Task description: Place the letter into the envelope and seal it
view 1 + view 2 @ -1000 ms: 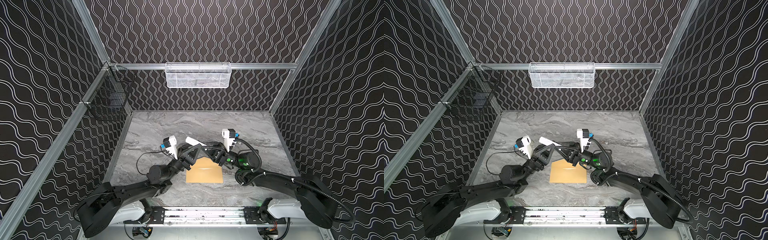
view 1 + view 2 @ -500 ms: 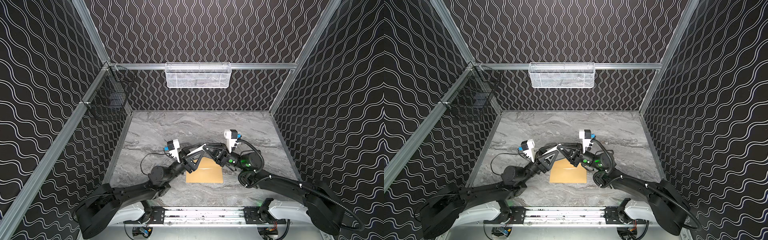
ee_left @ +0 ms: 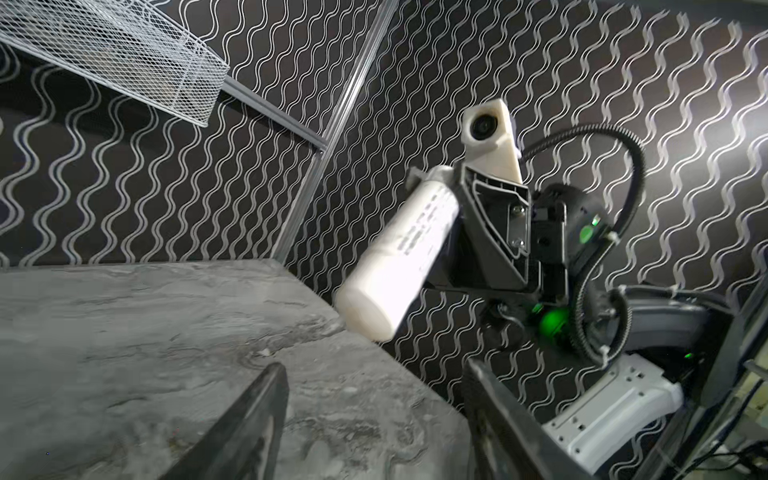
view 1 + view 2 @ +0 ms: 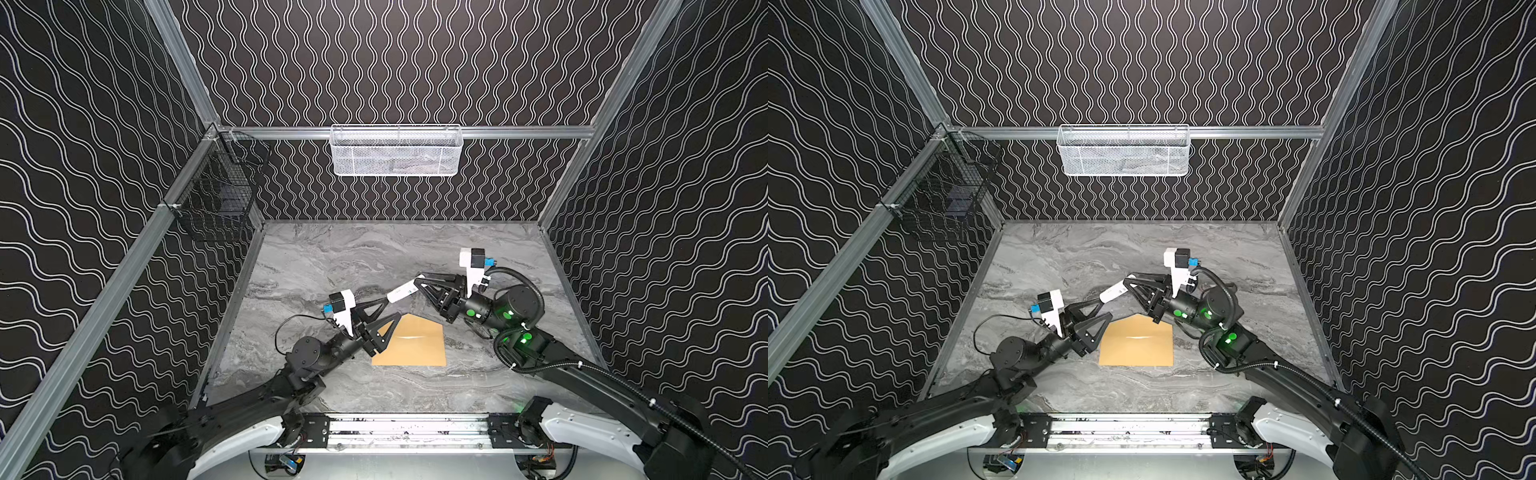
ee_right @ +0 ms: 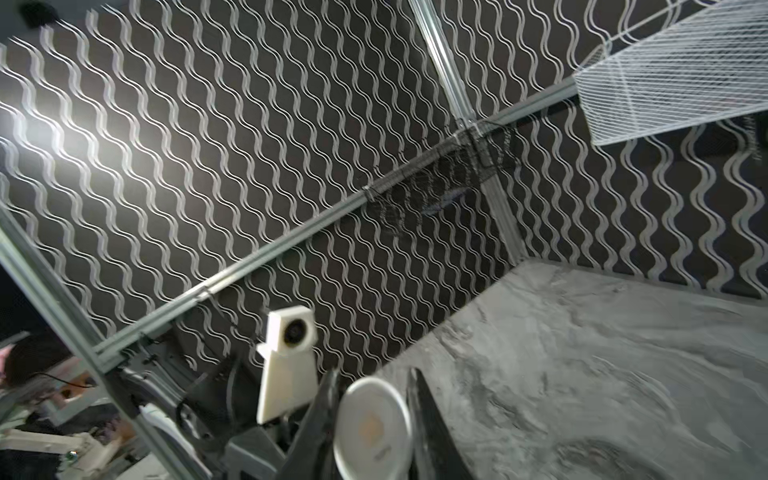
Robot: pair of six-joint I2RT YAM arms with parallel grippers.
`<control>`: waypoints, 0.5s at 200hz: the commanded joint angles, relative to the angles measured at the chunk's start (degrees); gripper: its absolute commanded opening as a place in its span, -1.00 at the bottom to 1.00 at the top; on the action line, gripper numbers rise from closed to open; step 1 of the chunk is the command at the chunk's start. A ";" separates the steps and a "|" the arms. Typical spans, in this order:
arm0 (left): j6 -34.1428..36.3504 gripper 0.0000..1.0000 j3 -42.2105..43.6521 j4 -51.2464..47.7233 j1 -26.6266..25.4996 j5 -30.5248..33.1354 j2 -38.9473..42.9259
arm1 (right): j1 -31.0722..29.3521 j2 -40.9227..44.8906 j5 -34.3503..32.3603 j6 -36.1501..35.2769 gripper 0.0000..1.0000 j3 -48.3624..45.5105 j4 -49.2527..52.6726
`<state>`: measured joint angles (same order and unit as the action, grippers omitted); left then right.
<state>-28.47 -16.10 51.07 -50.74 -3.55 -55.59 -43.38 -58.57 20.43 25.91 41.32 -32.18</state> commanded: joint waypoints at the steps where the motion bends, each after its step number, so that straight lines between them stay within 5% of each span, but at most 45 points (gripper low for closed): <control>1: 13.48 0.30 -2.98 -23.69 -1.02 2.28 3.12 | 0.04 0.95 -2.64 -9.03 -1.00 2.49 17.59; 50: 30.45 0.22 -14.24 -40.12 -10.04 13.35 -1.82 | 0.06 2.44 -2.65 -14.67 -1.00 5.72 31.80; 100: 38.92 0.31 -20.20 -43.58 -11.28 18.28 -6.77 | 0.13 2.54 -2.19 -16.83 -1.00 7.71 36.87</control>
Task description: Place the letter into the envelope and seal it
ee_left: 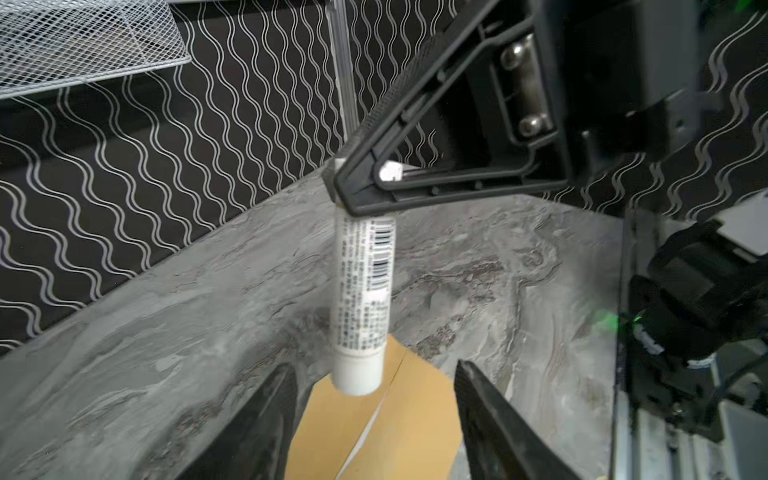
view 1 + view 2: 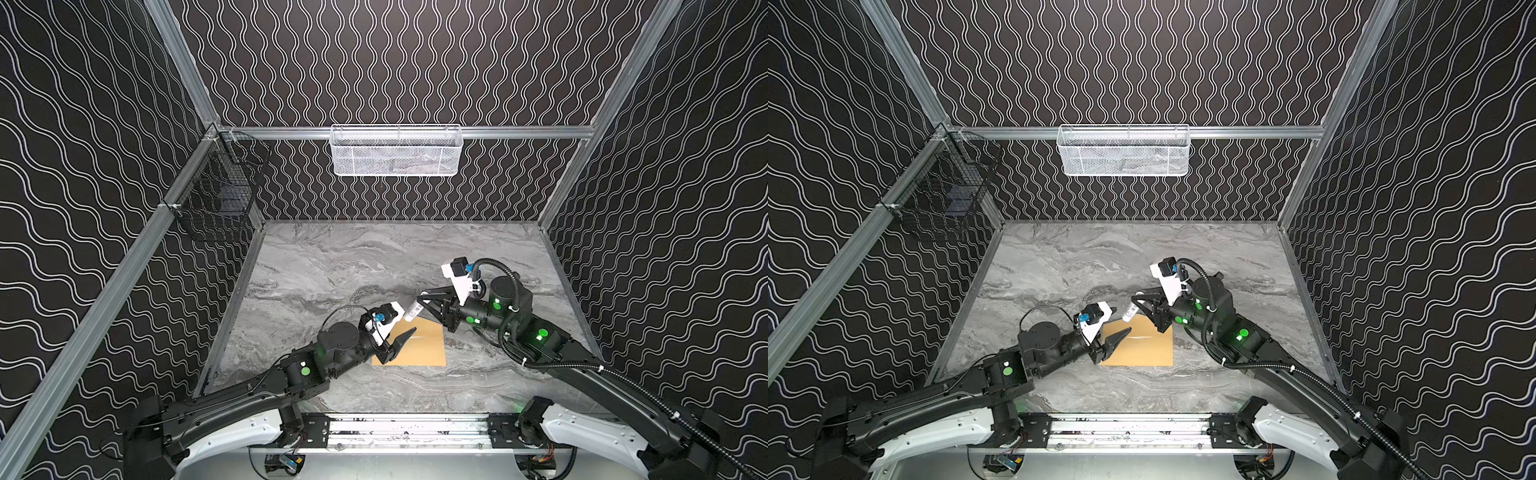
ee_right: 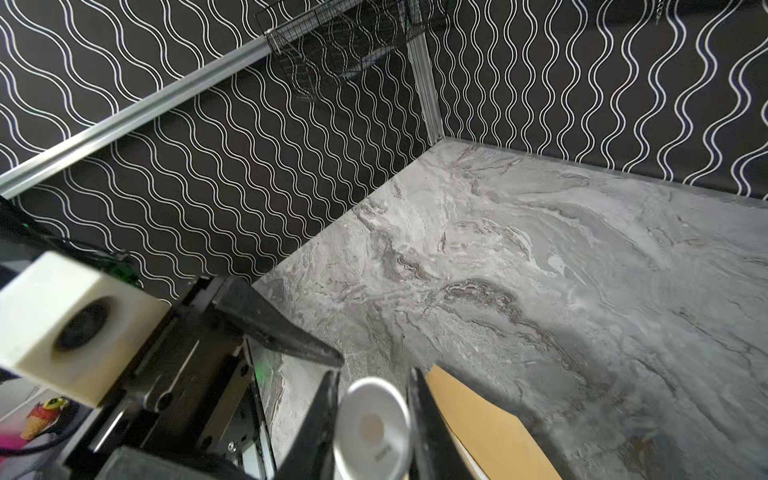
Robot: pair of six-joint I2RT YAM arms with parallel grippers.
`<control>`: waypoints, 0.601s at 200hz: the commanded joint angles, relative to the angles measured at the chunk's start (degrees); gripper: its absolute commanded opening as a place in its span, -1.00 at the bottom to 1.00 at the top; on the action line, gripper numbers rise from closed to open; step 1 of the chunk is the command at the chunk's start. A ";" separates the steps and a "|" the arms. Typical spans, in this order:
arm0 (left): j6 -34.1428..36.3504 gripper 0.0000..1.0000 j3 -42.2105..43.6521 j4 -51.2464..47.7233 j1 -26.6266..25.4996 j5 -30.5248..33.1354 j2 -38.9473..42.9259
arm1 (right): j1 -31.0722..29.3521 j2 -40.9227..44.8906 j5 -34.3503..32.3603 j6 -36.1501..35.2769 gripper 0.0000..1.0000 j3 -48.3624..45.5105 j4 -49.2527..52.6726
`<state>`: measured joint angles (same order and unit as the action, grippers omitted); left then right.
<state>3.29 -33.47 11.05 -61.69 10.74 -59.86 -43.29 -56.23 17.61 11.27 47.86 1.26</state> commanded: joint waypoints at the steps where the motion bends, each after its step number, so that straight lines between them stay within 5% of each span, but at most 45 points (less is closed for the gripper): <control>1: 7.30 0.31 -3.00 -3.61 -0.39 4.09 -2.61 | 0.04 0.22 0.69 -2.20 -1.00 1.22 3.50; 54: 8.94 0.33 -5.46 0.69 -0.86 0.78 -8.12 | 0.00 0.71 3.71 -1.75 -1.00 1.09 3.62; 120: 6.00 -0.32 -6.50 2.52 -0.86 -2.89 -10.15 | -0.04 -0.12 4.89 -2.12 -1.00 1.93 4.73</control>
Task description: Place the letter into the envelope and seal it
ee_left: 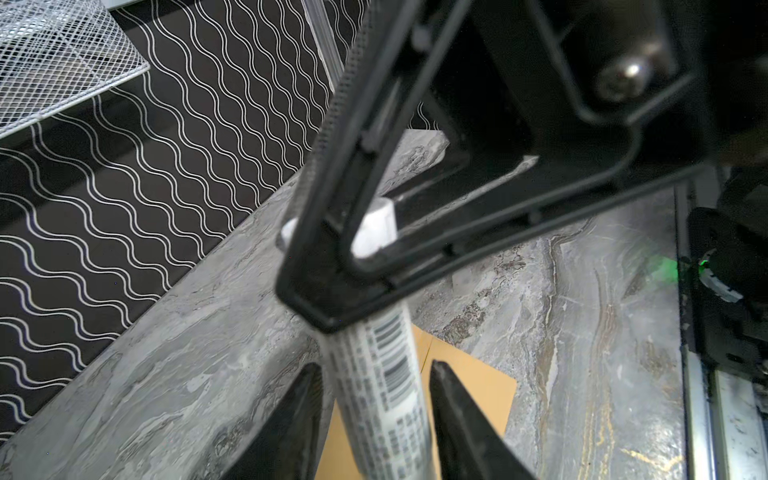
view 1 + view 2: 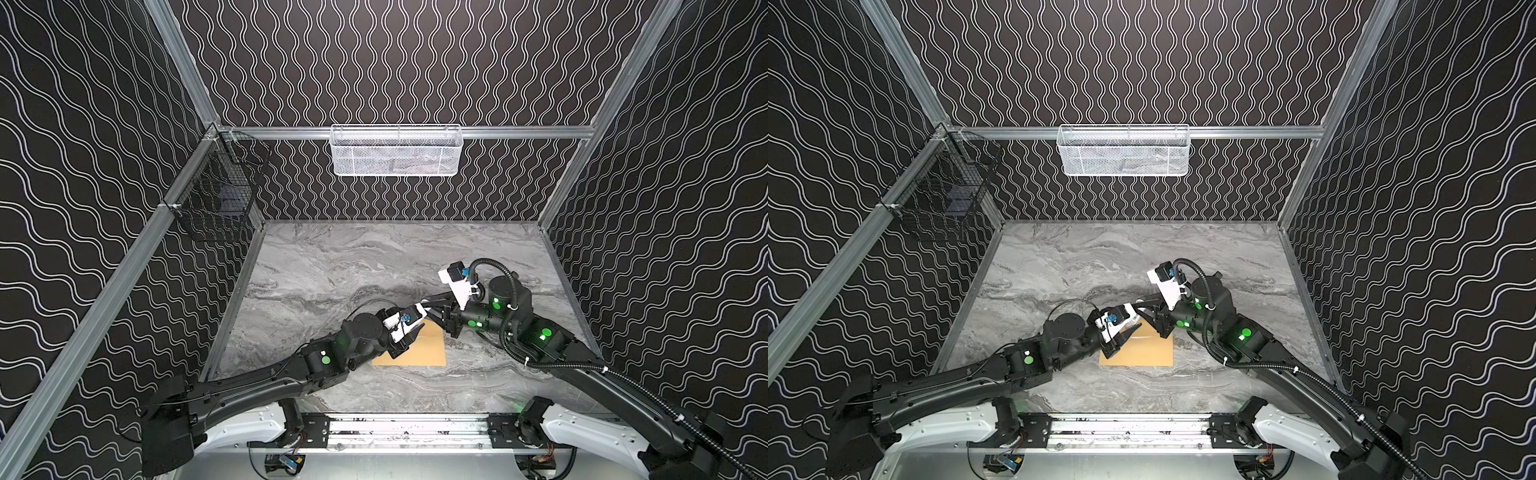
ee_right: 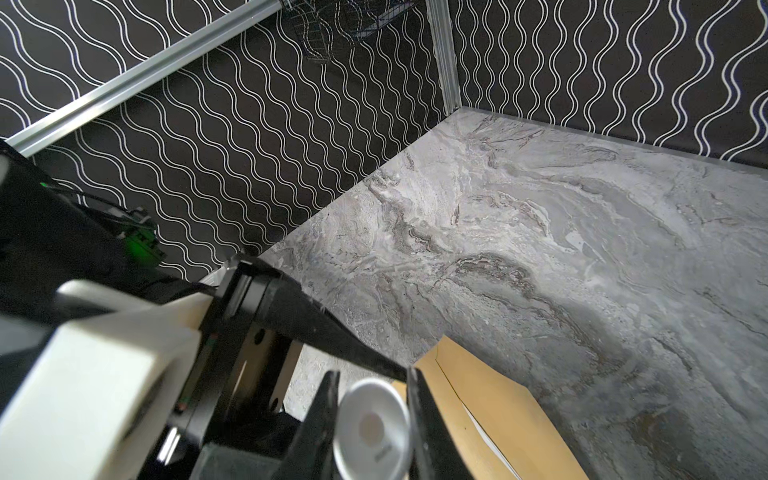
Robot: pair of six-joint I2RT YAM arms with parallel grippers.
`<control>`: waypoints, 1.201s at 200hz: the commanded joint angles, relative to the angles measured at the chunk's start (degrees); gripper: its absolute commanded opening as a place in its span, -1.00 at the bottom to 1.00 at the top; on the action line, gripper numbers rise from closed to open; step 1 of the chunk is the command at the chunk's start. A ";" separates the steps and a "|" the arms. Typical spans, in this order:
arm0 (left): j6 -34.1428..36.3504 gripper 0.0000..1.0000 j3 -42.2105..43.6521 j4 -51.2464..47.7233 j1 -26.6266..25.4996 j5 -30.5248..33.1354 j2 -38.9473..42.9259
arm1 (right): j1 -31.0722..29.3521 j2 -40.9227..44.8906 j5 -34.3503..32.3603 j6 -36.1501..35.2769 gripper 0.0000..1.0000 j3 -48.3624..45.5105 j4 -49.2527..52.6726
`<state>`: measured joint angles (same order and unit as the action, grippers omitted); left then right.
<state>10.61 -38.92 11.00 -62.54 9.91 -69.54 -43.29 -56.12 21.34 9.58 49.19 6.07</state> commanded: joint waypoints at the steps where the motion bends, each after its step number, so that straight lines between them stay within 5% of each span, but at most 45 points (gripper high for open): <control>1: -1.31 -0.33 -1.11 2.55 -0.02 -2.08 -0.49 | -0.08 -0.23 1.16 -0.44 -1.00 0.58 -0.13; 63: -3.49 -0.78 -1.34 2.71 0.01 -4.38 -0.82 | -0.05 -1.12 2.78 -0.26 -1.00 1.02 0.10; 91: -5.89 -0.91 -1.03 3.61 -0.02 -7.09 -1.06 | -0.02 0.09 3.27 -4.11 -0.18 0.71 2.23; 133: -10.56 -1.00 1.09 8.88 -0.02 -12.43 -0.77 | -0.06 4.79 3.24 -11.17 0.33 -2.74 3.92; 240: -13.43 -1.00 4.81 13.01 -0.02 -12.02 0.56 | -0.09 5.30 6.95 -1.84 -0.24 -7.72 -6.02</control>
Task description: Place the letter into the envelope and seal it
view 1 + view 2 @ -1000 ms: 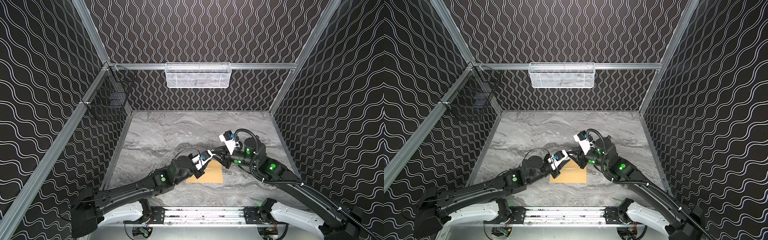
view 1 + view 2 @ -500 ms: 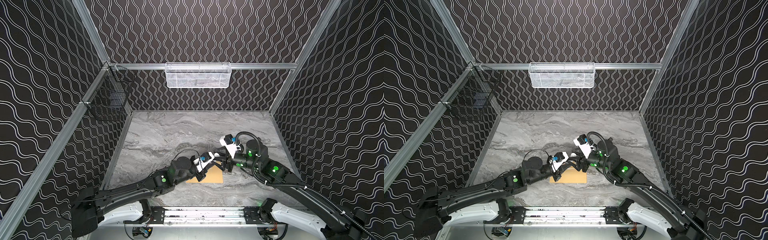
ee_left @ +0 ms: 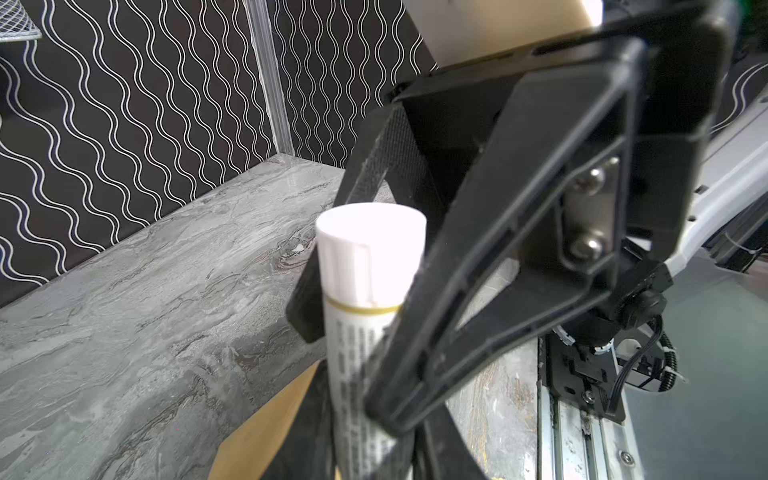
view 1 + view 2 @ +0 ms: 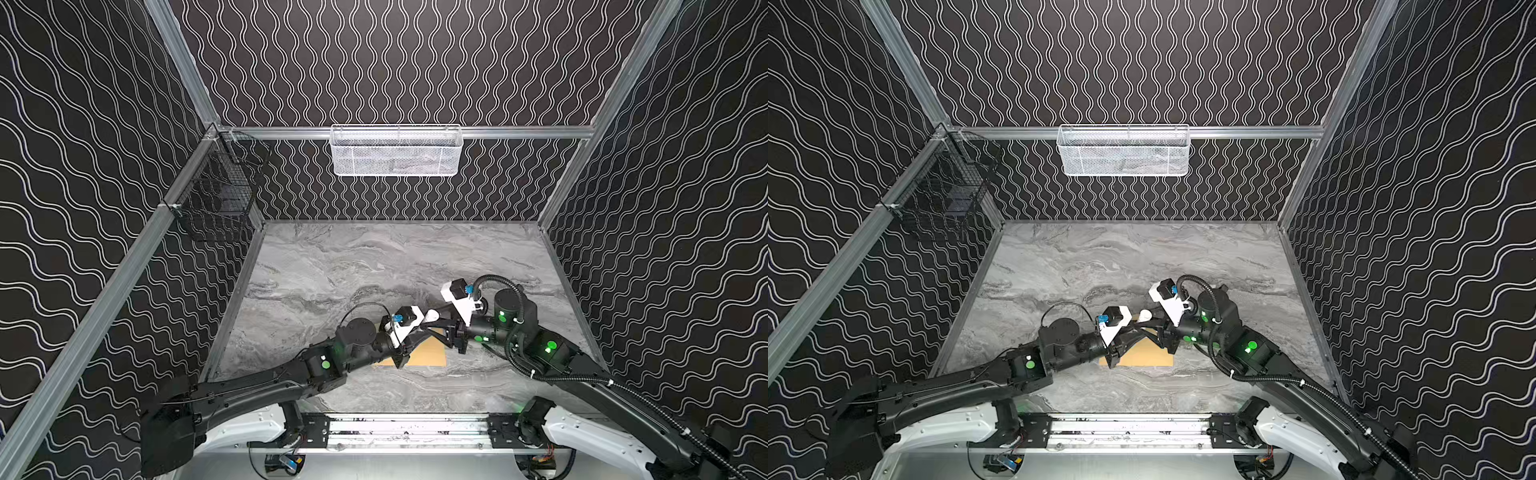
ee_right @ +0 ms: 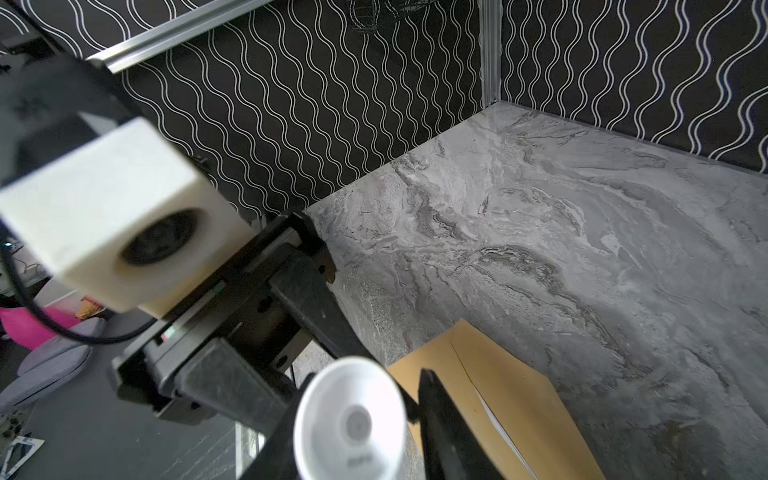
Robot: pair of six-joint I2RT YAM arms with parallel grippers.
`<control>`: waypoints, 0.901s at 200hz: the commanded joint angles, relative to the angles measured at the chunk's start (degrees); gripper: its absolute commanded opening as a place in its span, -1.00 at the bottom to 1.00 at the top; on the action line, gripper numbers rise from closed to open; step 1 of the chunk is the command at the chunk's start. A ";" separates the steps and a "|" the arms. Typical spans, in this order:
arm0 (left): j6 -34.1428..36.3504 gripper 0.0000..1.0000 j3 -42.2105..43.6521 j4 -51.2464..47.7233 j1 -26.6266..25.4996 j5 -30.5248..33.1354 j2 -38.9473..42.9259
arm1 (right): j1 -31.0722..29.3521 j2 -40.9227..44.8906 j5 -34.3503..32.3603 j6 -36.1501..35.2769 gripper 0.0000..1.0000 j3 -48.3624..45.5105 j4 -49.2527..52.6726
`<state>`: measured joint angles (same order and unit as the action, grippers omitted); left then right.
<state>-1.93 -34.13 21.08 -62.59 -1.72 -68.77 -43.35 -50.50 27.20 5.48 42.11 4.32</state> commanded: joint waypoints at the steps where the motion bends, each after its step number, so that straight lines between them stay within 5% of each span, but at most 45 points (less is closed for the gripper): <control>1: -0.92 -1.00 0.03 2.92 0.02 -0.39 -0.26 | -0.04 -0.39 1.10 2.31 -0.25 -0.67 -4.29; 41: -0.97 -0.97 0.42 3.24 0.07 0.51 -0.52 | -0.41 -0.52 -0.03 3.62 -0.61 -1.21 -5.76; 70: -2.09 -0.10 0.90 0.70 0.06 3.89 -0.19 | -0.37 -0.08 -5.91 3.84 -0.89 -3.34 -6.07; 93: -5.49 0.26 2.83 -5.38 0.21 11.14 0.76 | -0.40 -0.64 -15.21 4.08 -1.00 -6.64 -7.26; 137: -20.00 0.20 9.27 -13.89 7.68 11.91 3.73 | -1.91 -4.95 -27.94 5.44 -1.00 -14.42 -17.41; 180: -24.94 -0.11 12.32 -13.55 17.36 -3.76 -2.21 | -10.49 -8.53 -37.96 2.79 -1.00 -22.08 -34.76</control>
<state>-21.67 -22.44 7.60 -47.86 4.12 -67.75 -50.78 -58.06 -2.26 9.74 23.18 -15.33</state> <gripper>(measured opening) 0.479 0.258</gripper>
